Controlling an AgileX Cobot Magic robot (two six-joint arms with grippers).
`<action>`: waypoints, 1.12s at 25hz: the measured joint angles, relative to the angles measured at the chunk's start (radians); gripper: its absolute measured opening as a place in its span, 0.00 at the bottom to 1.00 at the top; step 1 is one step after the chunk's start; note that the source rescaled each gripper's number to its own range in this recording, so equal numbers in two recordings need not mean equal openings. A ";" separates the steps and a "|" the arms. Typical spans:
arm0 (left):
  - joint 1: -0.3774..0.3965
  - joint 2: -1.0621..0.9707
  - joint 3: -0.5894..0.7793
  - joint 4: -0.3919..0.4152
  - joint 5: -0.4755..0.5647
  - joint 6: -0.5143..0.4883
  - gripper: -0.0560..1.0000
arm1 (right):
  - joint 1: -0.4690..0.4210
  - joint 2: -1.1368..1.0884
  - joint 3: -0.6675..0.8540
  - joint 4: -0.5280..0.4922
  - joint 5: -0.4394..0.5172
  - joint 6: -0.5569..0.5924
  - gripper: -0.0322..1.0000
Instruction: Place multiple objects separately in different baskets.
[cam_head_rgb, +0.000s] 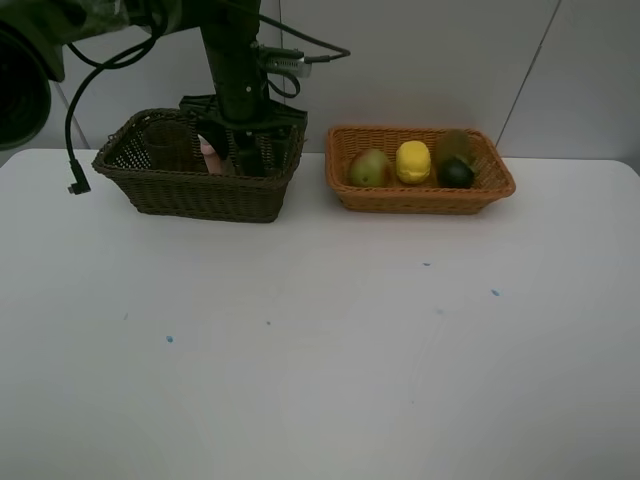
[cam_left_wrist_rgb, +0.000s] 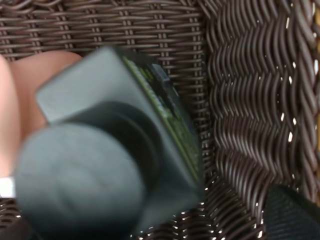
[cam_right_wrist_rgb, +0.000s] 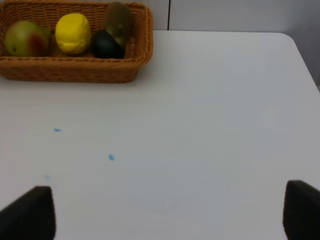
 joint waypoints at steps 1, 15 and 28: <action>0.000 -0.001 0.000 0.000 0.000 0.000 0.96 | 0.000 0.000 0.000 0.000 0.000 0.000 0.99; 0.000 -0.053 0.000 0.005 0.001 0.008 0.96 | 0.000 0.000 0.000 0.000 0.000 0.000 0.99; 0.000 -0.178 0.000 0.004 0.003 0.008 0.96 | 0.000 0.000 0.000 0.000 0.000 0.000 0.99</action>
